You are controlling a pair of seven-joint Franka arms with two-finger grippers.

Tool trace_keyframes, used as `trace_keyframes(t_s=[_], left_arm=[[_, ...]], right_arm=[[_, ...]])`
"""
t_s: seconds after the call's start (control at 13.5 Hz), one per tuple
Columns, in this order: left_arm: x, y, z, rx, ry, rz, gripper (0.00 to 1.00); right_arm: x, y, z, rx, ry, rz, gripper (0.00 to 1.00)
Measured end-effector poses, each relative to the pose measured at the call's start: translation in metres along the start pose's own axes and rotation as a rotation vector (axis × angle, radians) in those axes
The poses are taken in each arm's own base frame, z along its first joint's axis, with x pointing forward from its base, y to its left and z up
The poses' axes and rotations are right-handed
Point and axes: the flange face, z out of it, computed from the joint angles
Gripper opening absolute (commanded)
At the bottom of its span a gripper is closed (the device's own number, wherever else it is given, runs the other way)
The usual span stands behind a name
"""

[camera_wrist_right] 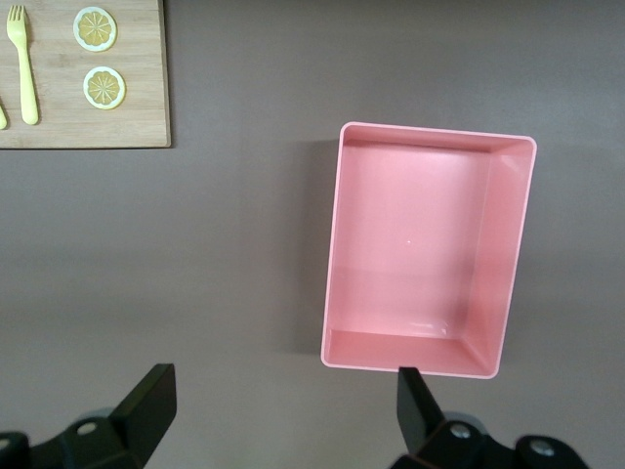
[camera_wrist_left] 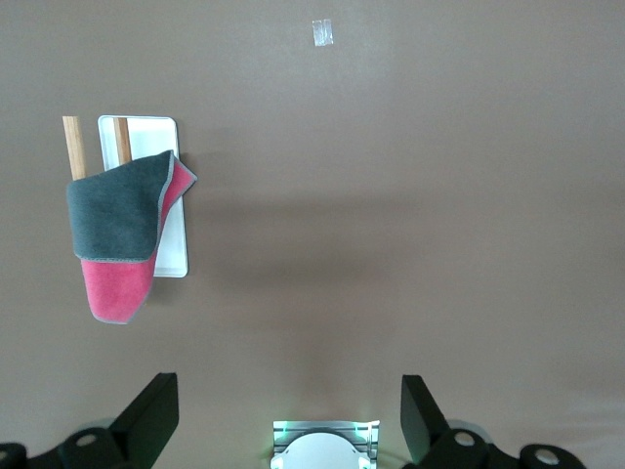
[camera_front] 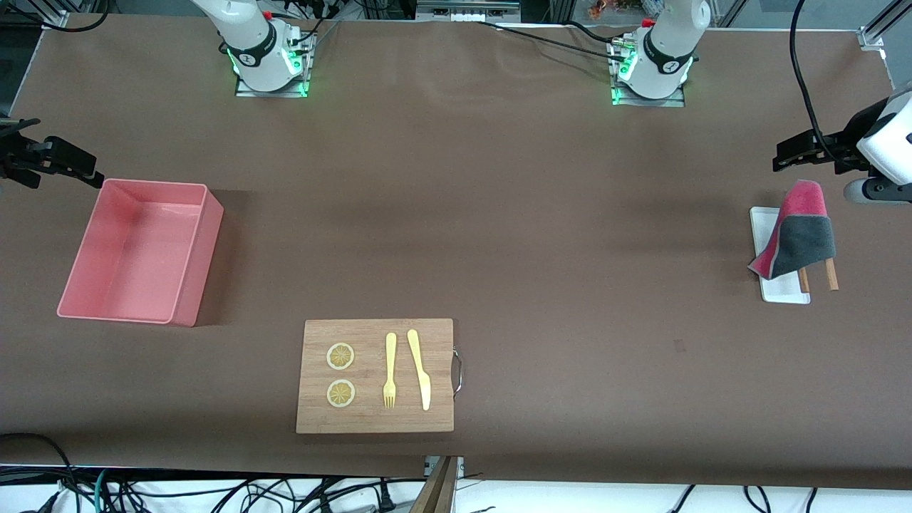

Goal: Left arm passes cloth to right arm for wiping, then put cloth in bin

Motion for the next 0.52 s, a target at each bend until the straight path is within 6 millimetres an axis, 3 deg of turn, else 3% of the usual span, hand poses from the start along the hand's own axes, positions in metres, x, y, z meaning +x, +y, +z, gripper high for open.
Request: trace_keyframes(t_s=[0.52], left_arm=[[-0.0016,0.0,0.0013,0.0,-0.015,-0.001,1.0]], right_arm=[[0.0002,-0.0017,-0.0004,0.0,0.001,-0.003,1.0]])
